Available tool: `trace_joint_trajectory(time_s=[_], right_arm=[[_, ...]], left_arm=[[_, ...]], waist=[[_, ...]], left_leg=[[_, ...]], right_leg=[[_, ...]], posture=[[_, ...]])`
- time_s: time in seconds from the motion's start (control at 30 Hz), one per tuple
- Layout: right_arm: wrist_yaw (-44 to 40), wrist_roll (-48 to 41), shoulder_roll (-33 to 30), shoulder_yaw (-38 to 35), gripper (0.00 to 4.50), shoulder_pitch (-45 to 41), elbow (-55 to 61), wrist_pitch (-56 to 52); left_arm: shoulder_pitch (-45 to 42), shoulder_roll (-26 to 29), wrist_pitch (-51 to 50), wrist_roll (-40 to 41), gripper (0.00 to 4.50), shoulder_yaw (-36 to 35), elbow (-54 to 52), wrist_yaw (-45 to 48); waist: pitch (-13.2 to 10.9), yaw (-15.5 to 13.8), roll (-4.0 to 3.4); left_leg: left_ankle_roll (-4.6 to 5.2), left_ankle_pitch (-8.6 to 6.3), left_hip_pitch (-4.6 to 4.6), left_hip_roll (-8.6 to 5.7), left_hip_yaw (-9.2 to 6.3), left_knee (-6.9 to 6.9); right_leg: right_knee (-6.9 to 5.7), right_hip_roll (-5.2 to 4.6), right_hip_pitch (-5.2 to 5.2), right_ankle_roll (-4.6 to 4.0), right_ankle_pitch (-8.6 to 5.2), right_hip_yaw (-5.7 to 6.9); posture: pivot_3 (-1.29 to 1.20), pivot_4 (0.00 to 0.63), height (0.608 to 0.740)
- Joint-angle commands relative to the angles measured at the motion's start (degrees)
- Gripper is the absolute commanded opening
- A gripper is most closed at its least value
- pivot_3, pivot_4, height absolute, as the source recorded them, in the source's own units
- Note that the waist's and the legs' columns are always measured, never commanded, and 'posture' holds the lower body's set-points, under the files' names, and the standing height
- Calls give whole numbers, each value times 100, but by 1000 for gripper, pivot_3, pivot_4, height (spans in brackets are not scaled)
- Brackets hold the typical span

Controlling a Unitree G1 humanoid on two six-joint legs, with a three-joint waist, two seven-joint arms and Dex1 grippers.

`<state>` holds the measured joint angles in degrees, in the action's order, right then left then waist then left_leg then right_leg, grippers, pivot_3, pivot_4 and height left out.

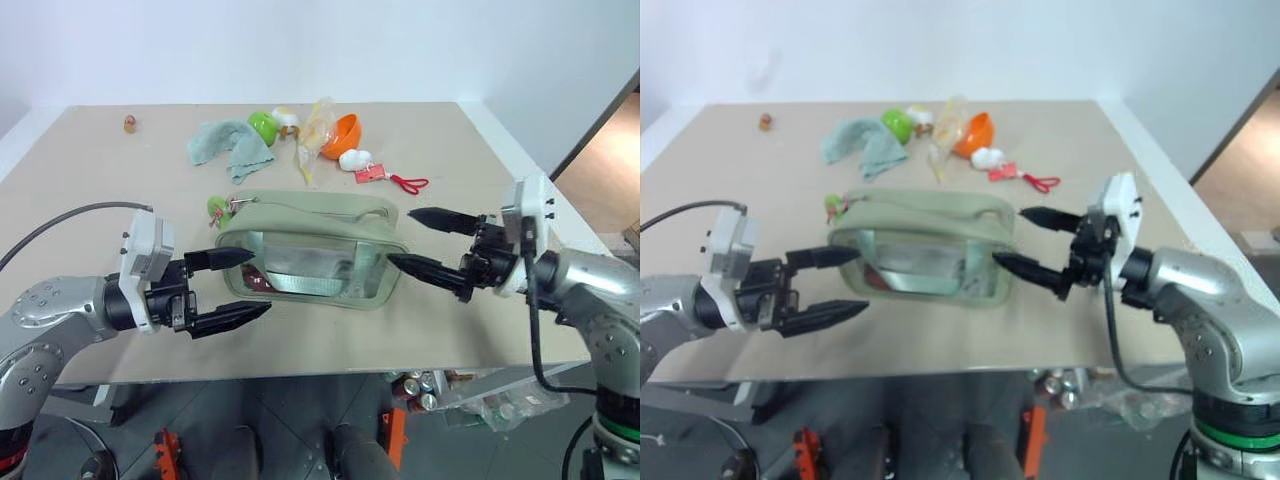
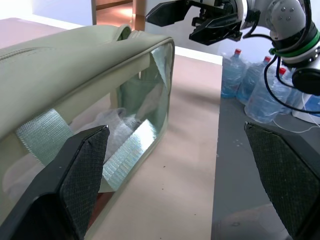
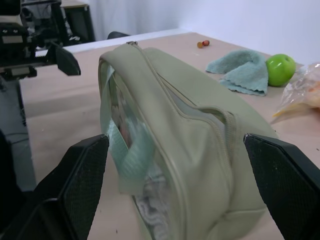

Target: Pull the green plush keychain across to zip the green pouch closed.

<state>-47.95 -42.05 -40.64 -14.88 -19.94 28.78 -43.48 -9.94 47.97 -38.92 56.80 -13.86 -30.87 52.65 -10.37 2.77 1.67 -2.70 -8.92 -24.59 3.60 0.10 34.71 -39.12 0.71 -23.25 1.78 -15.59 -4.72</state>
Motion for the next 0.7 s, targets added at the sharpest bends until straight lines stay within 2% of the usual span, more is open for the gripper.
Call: trace_joint_trajectory(time_s=[0.03, 0.4, 0.43, 0.57, 0.7], right_arm=[[116, 99, 45, 174, 3943, 110, 126, 227], [-243, 621, -94, 482, 172, 477, -296, 956], [-279, 680, -110, 510, 51, 482, -335, 1032], [-615, 1154, -227, 723, 51, 274, -776, 1739], [-1097, 1537, -229, 973, 51, -489, -1679, 2555]], left_arm=[[-165, 45, 7, 15, 4500, -34, -31, 22], [-99, 19, 37, -70, 4500, -92, -144, -129], [-92, 22, 44, -77, 4500, -94, -141, -136], [-65, -8, 104, -163, 4500, -144, -119, -253], [-63, -42, 167, -277, 4500, -251, -43, -423]], waist=[[1, -4, 1], [1, -9, 1], [1, -9, 1], [1, -8, 2], [0, 1, 1]], left_leg=[[0, 0, -2, 0, 0, 4], [1, -1, -8, -3, -2, -2], [1, -1, -8, -3, -2, -3], [1, -1, -7, -4, -1, 0], [3, 0, -3, -3, 6, 8]], right_leg=[[1, 0, 0, -6, -3, 0], [3, 0, -4, 5, -6, -1], [3, 0, -4, 5, -6, -1], [3, -1, -1, 6, -5, -1], [3, -2, 0, 1, 1, -7]], posture=[[0, 150, 740], [0, 150, 740], [0, 150, 740], [0, 150, 740], [0, 150, 740]])
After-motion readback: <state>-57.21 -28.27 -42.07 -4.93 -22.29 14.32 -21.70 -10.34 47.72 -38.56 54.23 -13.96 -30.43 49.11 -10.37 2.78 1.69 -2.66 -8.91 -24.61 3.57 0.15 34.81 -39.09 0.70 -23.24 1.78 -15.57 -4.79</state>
